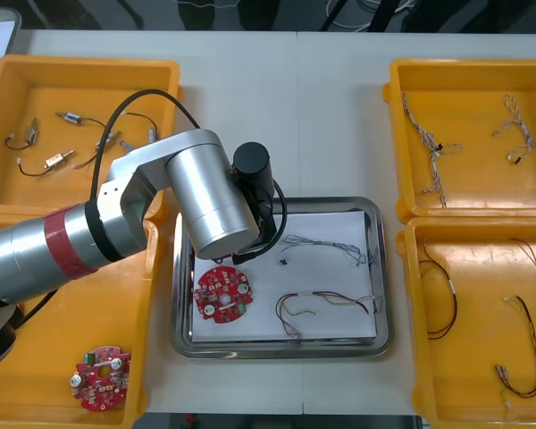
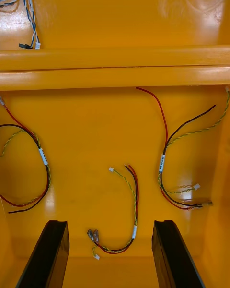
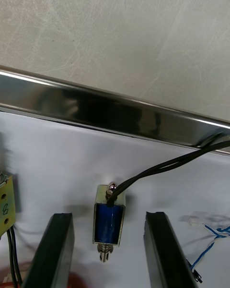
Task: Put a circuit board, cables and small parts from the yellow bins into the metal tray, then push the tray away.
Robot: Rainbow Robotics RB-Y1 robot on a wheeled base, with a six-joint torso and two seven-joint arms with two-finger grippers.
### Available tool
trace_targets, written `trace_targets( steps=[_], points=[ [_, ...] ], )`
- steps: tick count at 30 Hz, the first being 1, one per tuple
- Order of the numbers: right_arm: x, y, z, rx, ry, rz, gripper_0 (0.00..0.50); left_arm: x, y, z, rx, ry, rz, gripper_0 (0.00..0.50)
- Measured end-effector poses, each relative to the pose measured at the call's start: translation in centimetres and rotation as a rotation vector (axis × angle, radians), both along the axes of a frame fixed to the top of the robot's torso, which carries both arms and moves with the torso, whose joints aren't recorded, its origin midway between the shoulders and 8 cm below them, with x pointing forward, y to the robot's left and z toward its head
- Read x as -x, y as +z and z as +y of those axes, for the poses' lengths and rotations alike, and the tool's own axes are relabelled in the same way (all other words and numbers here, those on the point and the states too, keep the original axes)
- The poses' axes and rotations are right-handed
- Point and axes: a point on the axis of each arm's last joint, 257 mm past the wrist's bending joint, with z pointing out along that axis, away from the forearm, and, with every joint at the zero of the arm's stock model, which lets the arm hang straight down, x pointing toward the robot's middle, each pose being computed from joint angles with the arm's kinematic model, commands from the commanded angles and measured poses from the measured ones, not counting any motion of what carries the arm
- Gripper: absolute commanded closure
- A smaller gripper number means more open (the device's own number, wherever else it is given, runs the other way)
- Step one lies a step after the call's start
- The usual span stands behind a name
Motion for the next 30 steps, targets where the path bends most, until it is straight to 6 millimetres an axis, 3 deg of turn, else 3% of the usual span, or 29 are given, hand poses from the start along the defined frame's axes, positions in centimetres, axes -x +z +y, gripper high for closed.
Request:
trace_targets(
  steps=[4, 12, 17, 20, 25, 30],
  points=[
    [0.0, 0.0, 0.0, 0.0, 0.0, 0.0, 0.0, 0.0, 0.0, 0.0, 0.0, 0.0, -0.002, 0.0],
    [0.0, 0.0, 0.0, -0.001, 0.001, 0.0, 0.0, 0.2, 0.6, -0.7, 0.009, -0.021, -0.018, 0.0],
    [-0.1, 0.1, 0.3, -0.007, 0.009, -0.002, 0.0, 1.3, 2.3, -0.8, 0.0, -0.034, -0.015, 0.0],
    [-0.3, 0.4, 0.8, -0.015, 0.025, -0.009, 0.0, 1.6, 4.5, -0.7, 0.014, -0.033, -0.027, 0.0],
    [-0.8, 1.2, 3.0, -0.003, 0.099, -0.031, 0.0, 2.0, 7.5, 0.2, 0.053, -0.023, -0.023, 0.0],
    [-1.0, 1.5, 6.9, 0.009, 0.245, -0.016, 0.0, 2.5, 9.6, 3.1, 0.053, 0.007, 0.026, 0.0]
  ],
)
